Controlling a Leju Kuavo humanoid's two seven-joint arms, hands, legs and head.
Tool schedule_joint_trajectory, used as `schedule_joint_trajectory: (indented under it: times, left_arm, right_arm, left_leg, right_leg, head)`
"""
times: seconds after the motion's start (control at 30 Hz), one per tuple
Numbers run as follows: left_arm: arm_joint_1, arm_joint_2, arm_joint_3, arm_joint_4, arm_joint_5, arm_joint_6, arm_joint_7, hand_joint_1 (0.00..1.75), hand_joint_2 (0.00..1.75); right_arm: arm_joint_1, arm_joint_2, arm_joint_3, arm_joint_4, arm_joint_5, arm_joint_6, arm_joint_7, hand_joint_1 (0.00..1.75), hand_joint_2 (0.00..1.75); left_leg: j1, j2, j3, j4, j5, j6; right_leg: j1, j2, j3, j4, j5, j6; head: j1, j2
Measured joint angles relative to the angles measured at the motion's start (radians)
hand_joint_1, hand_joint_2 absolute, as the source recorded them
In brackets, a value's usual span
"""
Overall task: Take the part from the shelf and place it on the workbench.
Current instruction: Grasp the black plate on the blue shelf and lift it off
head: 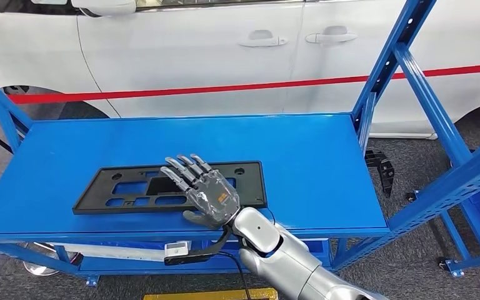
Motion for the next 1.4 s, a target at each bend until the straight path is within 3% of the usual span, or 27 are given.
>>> schedule_joint_trajectory:
  times: [0.07, 0.2, 0.27, 0.33, 0.37, 0.4, 0.43, 0.5, 0.57, 0.67, 0.73, 0.83, 0.87, 0.9, 0.93, 1.0, 1.07, 1.17, 1.23, 1.33, 1.37, 1.4]
  left_arm:
    - [-0.002, 0.002, 0.003, 0.0, -0.004, 0.001, 0.0, 0.0, 0.0]
    - [-0.002, 0.004, 0.007, 0.0, -0.006, 0.0, -0.001, 0.0, 0.0]
    - [-0.002, 0.004, 0.009, 0.0, -0.006, -0.002, -0.001, 0.0, 0.0]
    - [-0.003, 0.004, 0.012, 0.0, -0.008, -0.002, -0.001, 0.0, 0.0]
    - [-0.003, 0.005, 0.013, 0.0, -0.009, -0.001, -0.001, 0.0, 0.0]
    - [-0.003, 0.005, 0.013, 0.0, -0.01, -0.001, 0.0, 0.0, 0.0]
    - [-0.003, 0.005, 0.013, 0.0, -0.01, 0.0, 0.0, 0.0, 0.0]
    - [-0.003, 0.006, 0.014, 0.0, -0.01, 0.001, 0.001, 0.0, 0.0]
    - [-0.004, 0.006, 0.016, 0.0, -0.01, 0.002, 0.002, 0.0, 0.0]
    - [-0.006, 0.007, 0.02, 0.0, -0.01, 0.002, 0.003, 0.0, 0.0]
    - [-0.005, 0.008, 0.021, 0.0, -0.011, 0.002, 0.003, 0.0, 0.0]
    - [-0.004, 0.009, 0.022, 0.0, -0.013, 0.001, 0.002, 0.0, 0.0]
    - [-0.003, 0.01, 0.022, 0.0, -0.014, 0.001, 0.001, 0.0, 0.0]
    - [-0.001, 0.01, 0.022, 0.0, -0.015, 0.001, -0.001, 0.0, 0.0]
    - [0.0, 0.01, 0.022, 0.0, -0.016, 0.001, -0.001, 0.0, 0.0]
    - [0.002, 0.012, 0.023, 0.0, -0.02, 0.0, -0.004, 0.0, 0.0]
    - [0.0, 0.014, 0.024, 0.0, -0.023, -0.001, -0.005, 0.0, 0.0]
    - [-0.001, 0.016, 0.026, 0.0, -0.025, -0.002, -0.005, 0.0, 0.0]
    - [-0.001, 0.016, 0.027, 0.0, -0.027, -0.002, -0.003, 0.0, 0.0]
    - [-0.004, 0.017, 0.027, 0.0, -0.03, -0.002, -0.001, 0.0, 0.0]
    - [-0.004, 0.017, 0.028, 0.0, -0.031, -0.002, 0.0, 0.0, 0.0]
    - [-0.005, 0.018, 0.028, 0.0, -0.032, -0.002, 0.0, 0.0, 0.0]
  right_arm:
    - [-0.005, 0.012, 0.009, 0.017, 0.016, 0.001, 0.007, 0.0, 1.75]
    - [-0.009, 0.03, 0.02, 0.043, 0.031, 0.014, 0.008, 0.0, 1.75]
    - [-0.014, 0.037, 0.023, 0.054, 0.038, 0.02, 0.008, 0.0, 1.75]
    - [-0.016, 0.041, 0.027, 0.066, 0.05, 0.026, 0.01, 0.0, 1.75]
    - [-0.015, 0.042, 0.03, 0.073, 0.058, 0.029, 0.013, 0.0, 1.75]
    - [-0.015, 0.045, 0.032, 0.079, 0.066, 0.03, 0.017, 0.0, 1.75]
    - [-0.016, 0.049, 0.034, 0.083, 0.073, 0.031, 0.02, 0.0, 1.75]
    - [-0.021, 0.059, 0.039, 0.09, 0.085, 0.033, 0.023, 0.0, 1.75]
    - [-0.027, 0.07, 0.044, 0.096, 0.094, 0.037, 0.022, 0.0, 1.75]
    - [-0.031, 0.082, 0.053, 0.104, 0.11, 0.044, 0.021, 0.0, 1.75]
    - [-0.034, 0.09, 0.059, 0.107, 0.122, 0.047, 0.021, 0.0, 1.75]
    - [-0.036, 0.098, 0.074, 0.116, 0.138, 0.047, 0.022, 0.0, 1.75]
    - [-0.034, 0.098, 0.08, 0.121, 0.142, 0.046, 0.021, 0.0, 1.75]
    - [-0.033, 0.098, 0.085, 0.126, 0.146, 0.045, 0.021, 0.0, 1.75]
    - [-0.032, 0.098, 0.09, 0.13, 0.151, 0.044, 0.02, 0.0, 1.75]
    - [-0.034, 0.1, 0.1, 0.138, 0.16, 0.042, 0.018, 0.0, 1.75]
    - [-0.037, 0.102, 0.111, 0.147, 0.17, 0.042, 0.014, 0.0, 1.75]
    - [-0.039, 0.105, 0.126, 0.16, 0.18, 0.044, 0.01, 0.0, 1.75]
    - [-0.042, 0.109, 0.132, 0.17, 0.184, 0.045, 0.017, 0.0, 1.75]
    - [-0.05, 0.114, 0.138, 0.192, 0.184, 0.046, 0.04, 0.0, 1.75]
    - [-0.05, 0.115, 0.14, 0.202, 0.183, 0.046, 0.046, 0.0, 1.75]
    - [-0.051, 0.115, 0.142, 0.211, 0.182, 0.045, 0.052, 0.0, 1.75]
  left_leg:
    - [-0.005, -0.001, 0.034, -0.075, 0.019, 0.009]
    - [-0.002, -0.001, 0.041, -0.092, 0.018, 0.029]
    - [0.002, 0.0, 0.047, -0.099, 0.02, 0.038]
    - [0.001, 0.0, 0.047, -0.098, 0.019, 0.043]
    - [0.001, 0.0, 0.047, -0.098, 0.018, 0.044]
    - [0.0, -0.001, 0.048, -0.096, 0.016, 0.044]
    - [0.0, -0.001, 0.05, -0.094, 0.014, 0.043]
    - [-0.001, -0.002, 0.053, -0.089, 0.009, 0.037]
    - [-0.003, -0.002, 0.051, -0.085, 0.004, 0.028]
    - [-0.002, -0.001, 0.053, -0.086, 0.002, 0.012]
    - [-0.001, -0.001, 0.04, -0.052, -0.024, 0.002]
    - [0.002, 0.0, -0.042, 0.126, -0.112, -0.009]
    - [0.002, 0.0, -0.066, 0.174, -0.125, -0.011]
    - [0.003, 0.0, -0.073, 0.187, -0.119, -0.012]
    - [0.003, 0.0, -0.062, 0.159, -0.094, -0.012]
    - [0.003, 0.001, 0.001, 0.026, -0.026, -0.009]
    - [-0.001, -0.001, 0.047, -0.073, 0.006, 0.001]
    - [-0.004, -0.001, 0.055, -0.094, 0.008, 0.019]
    - [0.0, 0.0, 0.058, -0.101, 0.013, 0.031]
    - [0.001, 0.002, 0.059, -0.105, 0.015, 0.043]
    - [0.0, 0.002, 0.059, -0.104, 0.015, 0.044]
    - [0.0, 0.001, 0.06, -0.104, 0.014, 0.044]
  right_leg:
    - [0.002, 0.001, -0.001, 0.001, -0.003, 0.008]
    - [0.004, 0.0, -0.005, 0.015, -0.016, 0.027]
    - [0.003, -0.002, -0.044, 0.099, -0.065, 0.034]
    - [0.003, -0.002, -0.112, 0.229, -0.117, 0.037]
    - [0.003, -0.002, -0.135, 0.269, -0.123, 0.038]
    - [0.003, -0.002, -0.139, 0.27, -0.108, 0.037]
    - [0.003, -0.002, -0.124, 0.231, -0.076, 0.034]
    - [0.005, -0.002, -0.061, 0.095, -0.008, 0.026]
    - [0.009, -0.002, -0.025, 0.015, 0.015, 0.018]
    - [0.011, 0.0, -0.021, 0.0, 0.016, 0.006]
    - [0.006, -0.001, -0.015, -0.01, 0.021, -0.005]
    - [0.005, -0.004, -0.012, -0.012, 0.021, -0.012]
    - [0.006, -0.005, -0.012, -0.012, 0.02, -0.013]
    - [0.006, -0.005, -0.012, -0.011, 0.019, -0.013]
    - [0.006, -0.004, -0.011, -0.01, 0.018, -0.013]
    - [0.006, -0.001, -0.008, -0.008, 0.015, -0.009]
    - [0.009, -0.001, -0.008, -0.006, 0.013, -0.001]
    - [0.011, -0.001, -0.009, -0.007, 0.013, 0.013]
    - [0.01, -0.002, -0.019, 0.02, -0.008, 0.024]
    - [0.006, -0.002, -0.1, 0.191, -0.096, 0.034]
    - [0.005, -0.002, -0.128, 0.248, -0.115, 0.036]
    - [0.004, -0.002, -0.141, 0.272, -0.113, 0.037]
  head:
    - [0.0, 0.0]
    - [0.002, 0.0]
    - [0.002, 0.0]
    - [0.003, 0.0]
    - [0.003, 0.0]
    - [0.003, 0.0]
    - [0.003, 0.0]
    - [0.003, 0.0]
    - [0.002, 0.0]
    - [0.002, 0.0]
    - [0.001, 0.0]
    - [0.0, 0.0]
    - [0.0, 0.0]
    - [0.0, 0.0]
    - [0.0, 0.0]
    - [0.0, 0.0]
    - [0.0, 0.0]
    - [0.001, 0.0]
    - [0.002, 0.0]
    - [0.003, 0.0]
    - [0.003, 0.0]
    - [0.003, 0.0]
